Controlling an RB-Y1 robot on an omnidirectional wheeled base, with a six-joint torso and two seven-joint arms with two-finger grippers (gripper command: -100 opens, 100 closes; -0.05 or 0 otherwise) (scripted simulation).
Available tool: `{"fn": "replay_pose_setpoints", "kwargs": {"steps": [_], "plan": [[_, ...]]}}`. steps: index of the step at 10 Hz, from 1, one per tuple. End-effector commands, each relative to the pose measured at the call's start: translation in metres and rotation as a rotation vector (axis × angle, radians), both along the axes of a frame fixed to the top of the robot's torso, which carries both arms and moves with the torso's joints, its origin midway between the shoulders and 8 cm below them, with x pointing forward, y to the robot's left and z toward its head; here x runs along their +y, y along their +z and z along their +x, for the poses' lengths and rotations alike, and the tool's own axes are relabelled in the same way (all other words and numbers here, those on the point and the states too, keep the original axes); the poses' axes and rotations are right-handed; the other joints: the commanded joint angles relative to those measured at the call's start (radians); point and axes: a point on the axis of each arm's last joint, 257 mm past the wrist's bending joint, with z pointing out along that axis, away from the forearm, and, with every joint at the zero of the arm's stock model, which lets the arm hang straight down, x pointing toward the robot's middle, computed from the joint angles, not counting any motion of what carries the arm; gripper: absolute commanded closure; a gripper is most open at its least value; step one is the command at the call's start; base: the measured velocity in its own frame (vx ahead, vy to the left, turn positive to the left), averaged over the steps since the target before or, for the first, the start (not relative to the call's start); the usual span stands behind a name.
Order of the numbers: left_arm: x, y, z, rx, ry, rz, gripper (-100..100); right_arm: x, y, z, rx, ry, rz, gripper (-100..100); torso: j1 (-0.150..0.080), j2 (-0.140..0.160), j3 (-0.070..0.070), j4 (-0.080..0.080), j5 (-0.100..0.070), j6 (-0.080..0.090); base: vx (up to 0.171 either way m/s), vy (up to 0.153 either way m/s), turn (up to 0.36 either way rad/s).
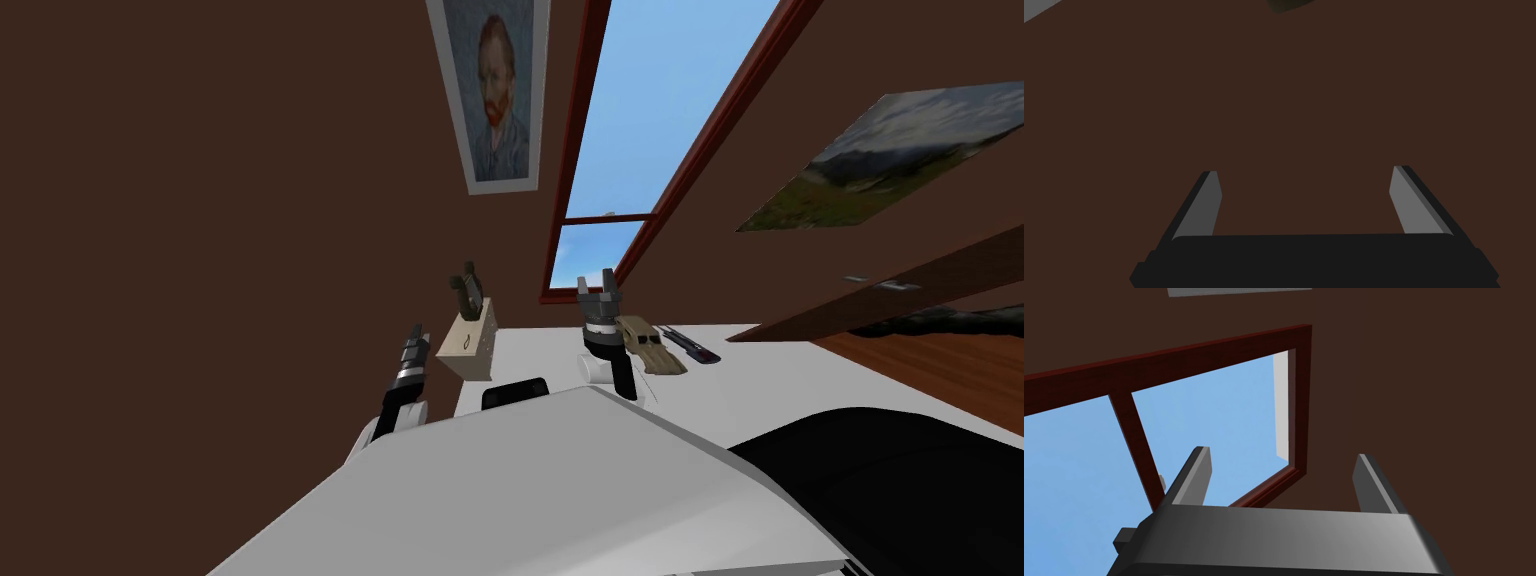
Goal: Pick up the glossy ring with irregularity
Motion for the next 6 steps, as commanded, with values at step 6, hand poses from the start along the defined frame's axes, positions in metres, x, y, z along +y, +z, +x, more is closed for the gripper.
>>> {"fn": "replay_pose_setpoints", "kwargs": {"steps": [6], "plan": [[0.048,-0.086,-0.017,0.164,0.086,-0.07,-100,0.0,0.0,0.0,0.0,0.0,0.0,0,0.001,-0.002,-0.001,0.0,0.0,0.0,0.046,-0.106,0.045]]}}
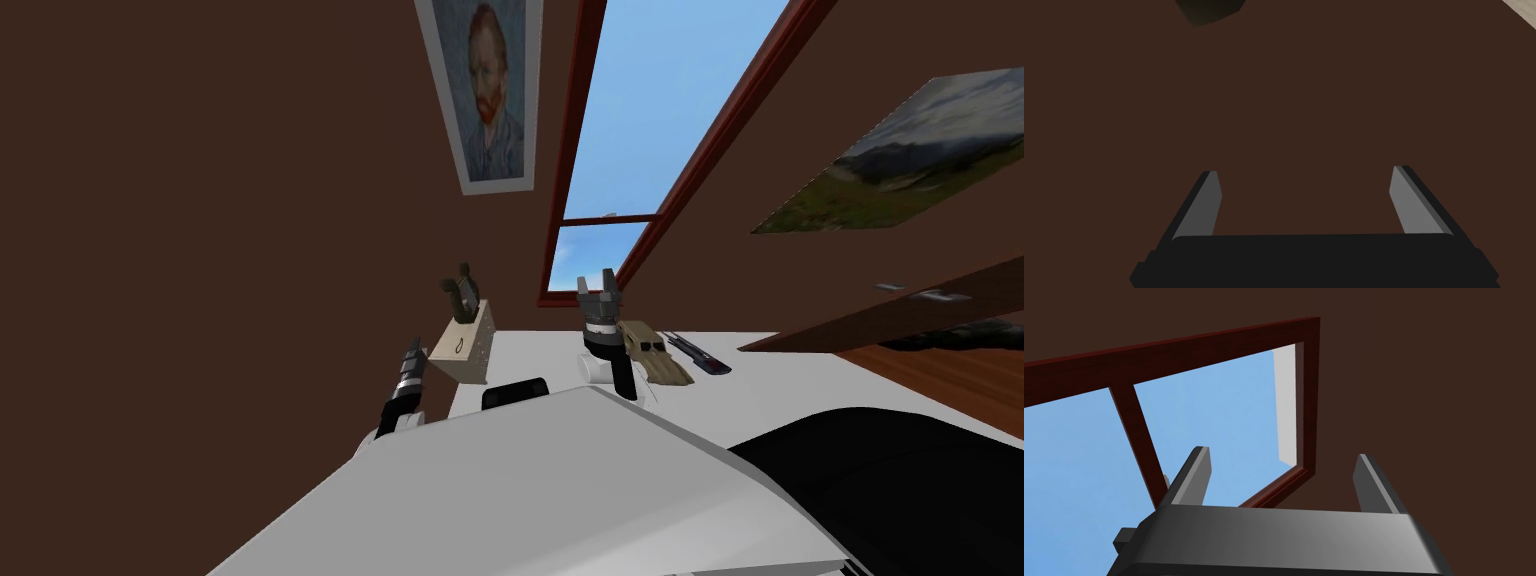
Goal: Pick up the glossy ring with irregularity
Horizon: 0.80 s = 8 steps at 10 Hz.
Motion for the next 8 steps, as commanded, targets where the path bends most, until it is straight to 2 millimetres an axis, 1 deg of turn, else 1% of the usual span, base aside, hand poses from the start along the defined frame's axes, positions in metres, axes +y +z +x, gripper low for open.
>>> {"fn": "replay_pose_setpoints", "kwargs": {"steps": [1,2,3,4,5,6,7,8], "plan": [[0.015,-0.019,-0.005,0.037,0.03,-0.029,-100,0.0,0.0,0.0,0.0,0.0,0.0,0,0.0,0.0,0.0,0.0,0.0,0.0,0.043,-0.174,0.081],[0.017,-0.028,-0.008,0.055,0.035,-0.033,-100,0.0,0.0,0.0,0.0,0.0,0.0,0,-0.003,0.0,0.0,0.0,-0.001,0.0,0.042,-0.127,0.053],[0.026,-0.039,-0.012,0.074,0.055,-0.053,-100,0.0,0.0,0.0,0.0,0.0,0.0,0,-0.001,0.0,0.0,0.0,0.0,0.0,0.059,-0.105,0.05],[0.027,-0.046,-0.014,0.087,0.059,-0.056,-100,0.0,0.0,0.0,0.0,0.0,0.0,0,0.001,-0.001,0.0,0.0,0.0,0.0,0.052,-0.075,0.037],[0.036,-0.061,-0.02,0.113,0.082,-0.08,-100,0.0,0.0,0.0,0.0,0.0,0.0,0,0.003,-0.001,0.0,0.0,0.0,0.0,0.056,-0.079,0.065],[0.044,-0.071,-0.024,0.128,0.102,-0.103,-100,0.0,0.0,0.0,0.0,0.0,0.0,0,0.003,-0.001,0.0,0.0,0.0,0.0,0.076,-0.11,0.101],[0.045,-0.079,-0.028,0.145,0.108,-0.106,-100,0.0,0.0,0.0,0.0,0.0,0.0,0,0.001,-0.002,-0.001,0.0,0.0,0.0,0.064,-0.102,0.043],[0.053,-0.091,-0.033,0.166,0.131,-0.133,-100,0.0,0.0,0.0,0.0,0.0,0.0,0,0.002,-0.001,-0.001,0.0,0.0,0.0,0.055,-0.1,0.042]]}}
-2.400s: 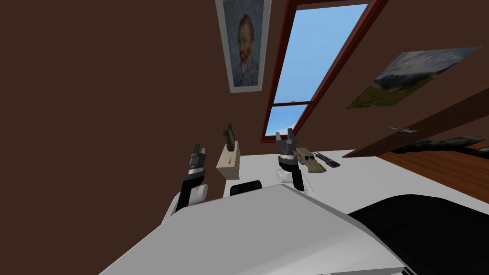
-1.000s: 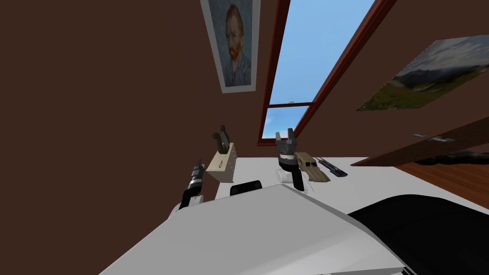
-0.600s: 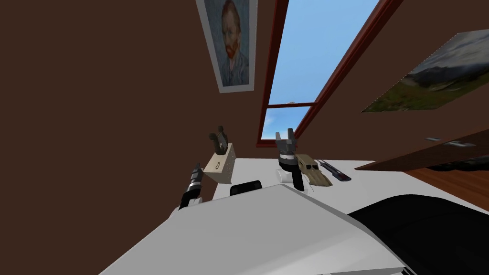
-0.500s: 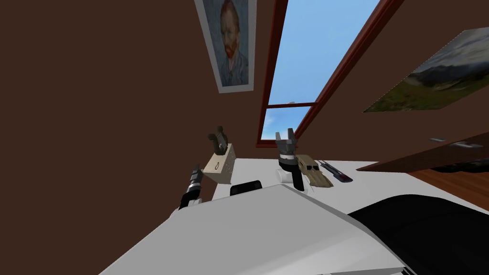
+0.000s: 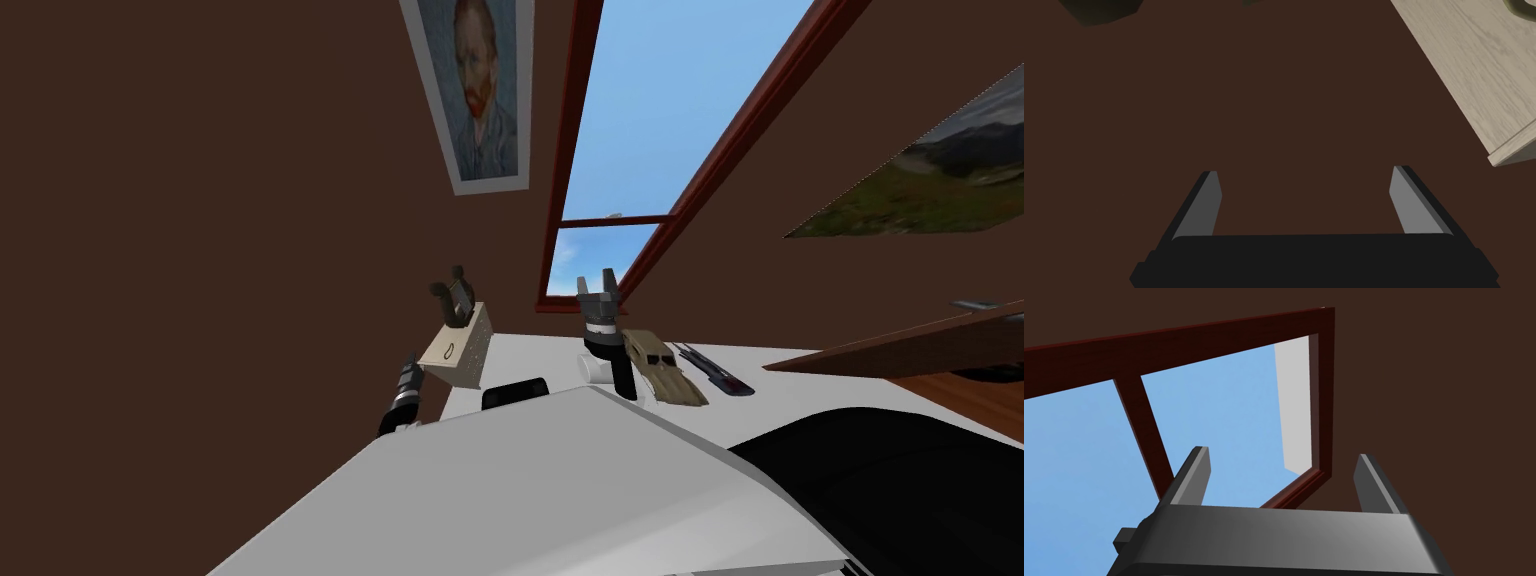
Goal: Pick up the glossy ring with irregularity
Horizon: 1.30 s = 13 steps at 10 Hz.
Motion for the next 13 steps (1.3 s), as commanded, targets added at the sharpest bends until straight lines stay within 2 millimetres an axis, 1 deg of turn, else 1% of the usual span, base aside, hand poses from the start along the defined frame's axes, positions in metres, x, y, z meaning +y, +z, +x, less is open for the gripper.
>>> {"fn": "replay_pose_setpoints", "kwargs": {"steps": [1,2,3,4,6,9,10,12,13], "plan": [[0.011,-0.018,-0.01,0.028,0.036,-0.04,-100,0.0,0.0,0.0,0.0,0.0,0.0,0,0.0,0.0,0.0,0.0,0.0,0.0,0.096,-0.12,0.107],[0.017,-0.032,-0.016,0.049,0.06,-0.069,-100,0.0,0.0,0.0,0.0,0.0,0.0,0,-0.001,-0.002,-0.001,0.0,0.0,0.0,0.133,-0.132,0.143],[0.018,-0.037,-0.019,0.061,0.064,-0.072,-100,0.0,0.0,0.0,0.0,0.0,0.0,0,-0.002,-0.004,-0.002,-0.001,0.0,0.0,0.089,-0.099,0.05],[0.018,-0.037,-0.019,0.061,0.064,-0.072,-100,0.0,0.0,0.0,0.0,0.0,0.0,0,0.0,-0.003,-0.002,-0.001,0.0,0.0,0.027,-0.034,-0.007],[0.027,-0.061,-0.029,0.095,0.113,-0.132,-100,0.0,0.0,0.0,0.0,0.0,0.0,0,0.005,0.001,0.0,0.0,0.001,0.0,0.064,-0.048,0.093],[0.033,-0.092,-0.042,0.129,0.181,-0.228,-100,0.0,0.0,0.0,0.0,0.0,0.0,0,0.0,-0.005,-0.003,-0.001,0.0,0.0,0.134,-0.103,0.12],[0.032,-0.109,-0.047,0.142,0.222,-0.293,-100,0.0,0.0,0.0,0.0,0.0,0.0,0,0.0,-0.006,-0.003,-0.001,0.0,0.0,0.177,-0.107,0.195],[0.027,-0.123,-0.049,0.149,0.257,-0.358,-100,0.0,0.0,0.0,0.0,0.0,0.0,0,0.001,-0.009,-0.005,-0.002,0.0,0.0,0.18,-0.074,0.128],[0.018,-0.135,-0.05,0.151,0.288,-0.42,-100,0.0,0.0,0.0,0.0,0.0,0.0,0,0.003,-0.008,-0.005,-0.002,0.0,0.0,0.18,-0.026,0.143]]}}
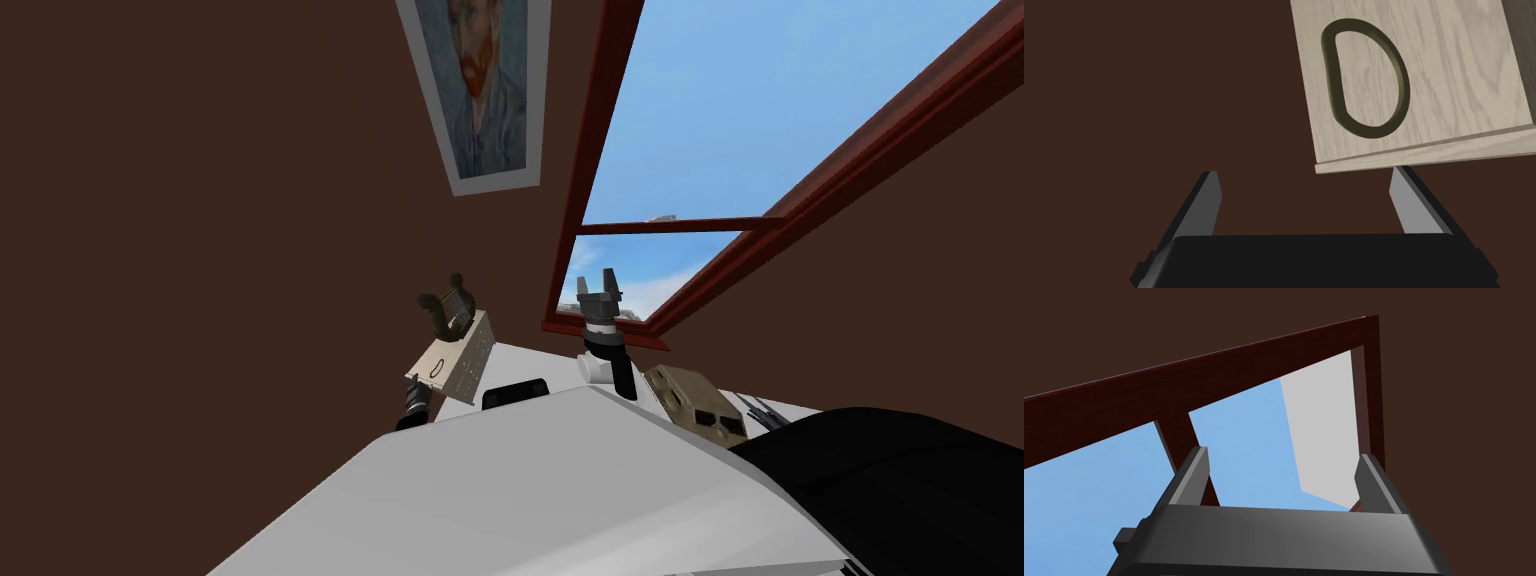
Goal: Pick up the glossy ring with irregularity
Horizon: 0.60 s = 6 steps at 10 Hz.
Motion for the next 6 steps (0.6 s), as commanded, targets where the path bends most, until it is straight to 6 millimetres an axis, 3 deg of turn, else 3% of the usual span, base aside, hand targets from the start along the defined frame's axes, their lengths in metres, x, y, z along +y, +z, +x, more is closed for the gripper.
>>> {"fn": "replay_pose_setpoints", "kwargs": {"steps": [1,4,5,6], "plan": [[-0.01,-0.01,-0.001,-0.001,0.036,-0.063,-100,0.0,0.0,0.0,0.0,0.0,0.0,0,0.0,0.0,0.0,0.0,0.0,0.0,0.169,-0.004,0.126],[-0.041,-0.027,0.003,-0.018,0.092,-0.178,-100,0.0,0.0,0.0,0.0,0.0,0.0,0,0.005,0.002,0.001,0.0,0.001,0.0,0.139,0.039,0.086],[-0.036,-0.023,0.002,-0.016,0.082,-0.156,-100,0.0,0.0,0.0,0.0,0.0,0.0,0,0.007,0.004,0.002,0.001,0.001,0.0,0.044,0.032,0.006],[-0.037,-0.023,0.003,-0.016,0.083,-0.16,0,0.0,0.0,0.0,0.0,0.0,0.0,0,0.006,0.008,0.004,0.001,0.001,0.0,0.01,0.005,-0.002]]}}
